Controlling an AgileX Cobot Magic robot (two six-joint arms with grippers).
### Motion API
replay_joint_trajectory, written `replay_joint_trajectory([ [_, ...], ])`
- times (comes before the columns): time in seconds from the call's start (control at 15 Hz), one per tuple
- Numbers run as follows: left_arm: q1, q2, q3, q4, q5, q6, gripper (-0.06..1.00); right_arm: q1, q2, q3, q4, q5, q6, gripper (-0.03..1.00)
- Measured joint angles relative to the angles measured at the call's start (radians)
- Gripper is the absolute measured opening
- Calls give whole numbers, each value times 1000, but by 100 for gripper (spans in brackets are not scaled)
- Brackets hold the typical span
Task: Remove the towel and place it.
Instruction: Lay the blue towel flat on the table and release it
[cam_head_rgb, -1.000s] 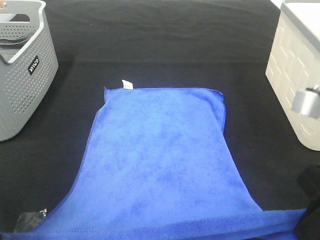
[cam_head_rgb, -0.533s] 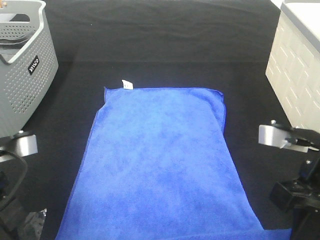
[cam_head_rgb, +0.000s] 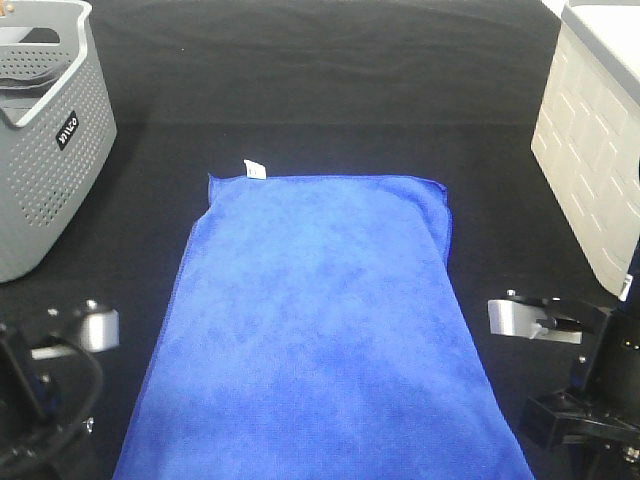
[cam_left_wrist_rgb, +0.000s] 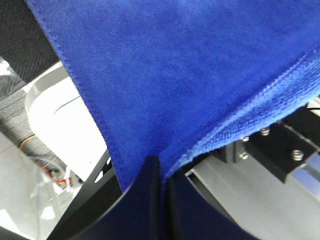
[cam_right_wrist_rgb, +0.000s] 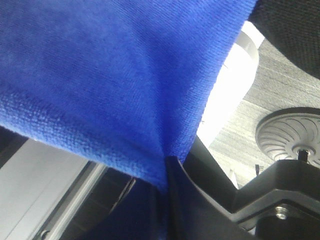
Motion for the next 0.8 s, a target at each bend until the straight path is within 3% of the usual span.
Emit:
replay_joint_trajectory([
  [0.13,-55,68,-5,3,-34,0,0,0,15,0,-7,-11,-6,3],
  [0.53,-69,211,-89,12,-60,3,0,0,81,-1,3,-18,-56,3],
  [0.8,-139,219,-89,1,-52,3,1,0,83,-1,62,-17,-107,3],
])
